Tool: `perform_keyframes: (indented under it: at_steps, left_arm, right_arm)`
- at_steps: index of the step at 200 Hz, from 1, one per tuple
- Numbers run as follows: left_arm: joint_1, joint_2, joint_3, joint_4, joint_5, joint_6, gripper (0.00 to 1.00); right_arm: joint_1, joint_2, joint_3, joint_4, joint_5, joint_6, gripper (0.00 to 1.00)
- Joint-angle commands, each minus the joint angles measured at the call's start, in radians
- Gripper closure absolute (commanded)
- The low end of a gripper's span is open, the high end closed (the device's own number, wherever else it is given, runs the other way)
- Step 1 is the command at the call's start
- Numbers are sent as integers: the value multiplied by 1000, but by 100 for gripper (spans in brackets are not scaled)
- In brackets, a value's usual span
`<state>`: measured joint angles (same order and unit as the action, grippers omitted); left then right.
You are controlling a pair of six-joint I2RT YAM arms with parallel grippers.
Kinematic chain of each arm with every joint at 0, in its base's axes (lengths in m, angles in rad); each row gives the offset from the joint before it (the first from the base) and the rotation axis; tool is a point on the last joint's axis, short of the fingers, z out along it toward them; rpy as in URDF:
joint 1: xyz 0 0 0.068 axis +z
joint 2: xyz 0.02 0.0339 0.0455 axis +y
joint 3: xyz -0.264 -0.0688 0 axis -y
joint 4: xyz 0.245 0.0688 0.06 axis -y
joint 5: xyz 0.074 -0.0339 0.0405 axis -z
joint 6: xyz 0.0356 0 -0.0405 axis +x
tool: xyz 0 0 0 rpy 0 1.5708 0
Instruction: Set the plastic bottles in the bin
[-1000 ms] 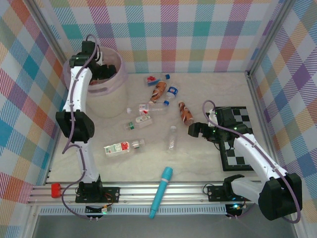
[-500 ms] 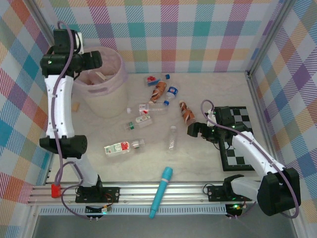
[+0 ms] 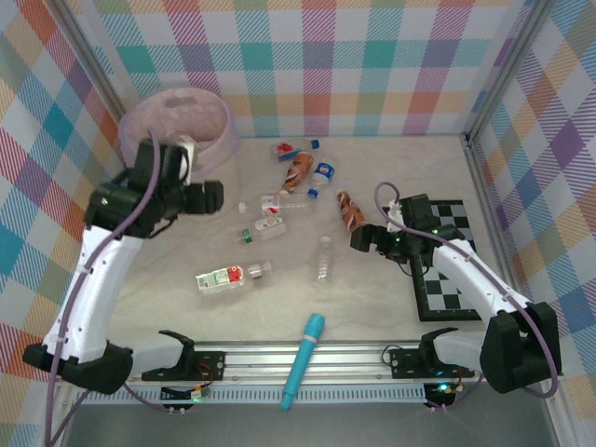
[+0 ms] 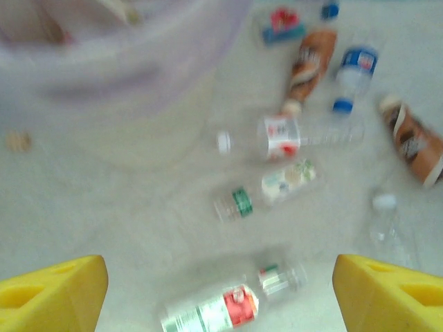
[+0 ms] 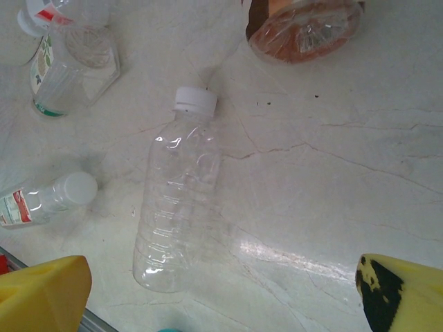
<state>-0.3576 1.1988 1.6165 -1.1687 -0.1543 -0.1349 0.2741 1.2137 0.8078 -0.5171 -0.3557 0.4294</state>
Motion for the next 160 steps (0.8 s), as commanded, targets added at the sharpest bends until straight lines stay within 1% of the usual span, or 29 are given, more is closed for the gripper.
perform_keyframes:
  at_steps: [1, 14, 25, 33, 40, 52, 77, 95, 122, 160]
  left_arm:
    - [-64, -74, -192, 81, -10, -116, 16]
    - [-122, -94, -321, 110, 0, -147, 13]
    - [-165, -99, -415, 134, -33, -178, 8]
    - [-180, -103, -478, 159, -30, -187, 4]
    - [-193, -101, -524, 182, -43, -201, 3]
    - [-203, -97, -594, 228, -52, -201, 0]
    - [-204, -79, -723, 339, -122, -195, 0]
    - [-201, -56, -808, 405, -104, -226, 0]
    - [-201, -31, -891, 478, -78, -245, 0]
    - [-201, 34, -876, 464, -55, -224, 0]
  right_arm:
    - [-7, 18, 43, -1, 9, -13, 2]
    - [-6, 24, 50, -1, 12, -12, 2]
    - [-6, 28, 51, 0, 17, -12, 2]
    - [-6, 29, 52, 0, 18, -9, 2]
    - [-6, 32, 53, -1, 18, -7, 2]
    - [-6, 35, 54, -3, 16, -6, 2]
    - [-6, 31, 51, -11, 21, -6, 2]
    - [-6, 20, 49, -21, 30, -6, 2]
    - [-6, -5, 32, -25, 54, -6, 2]
    - [-6, 9, 31, -20, 50, -9, 2]
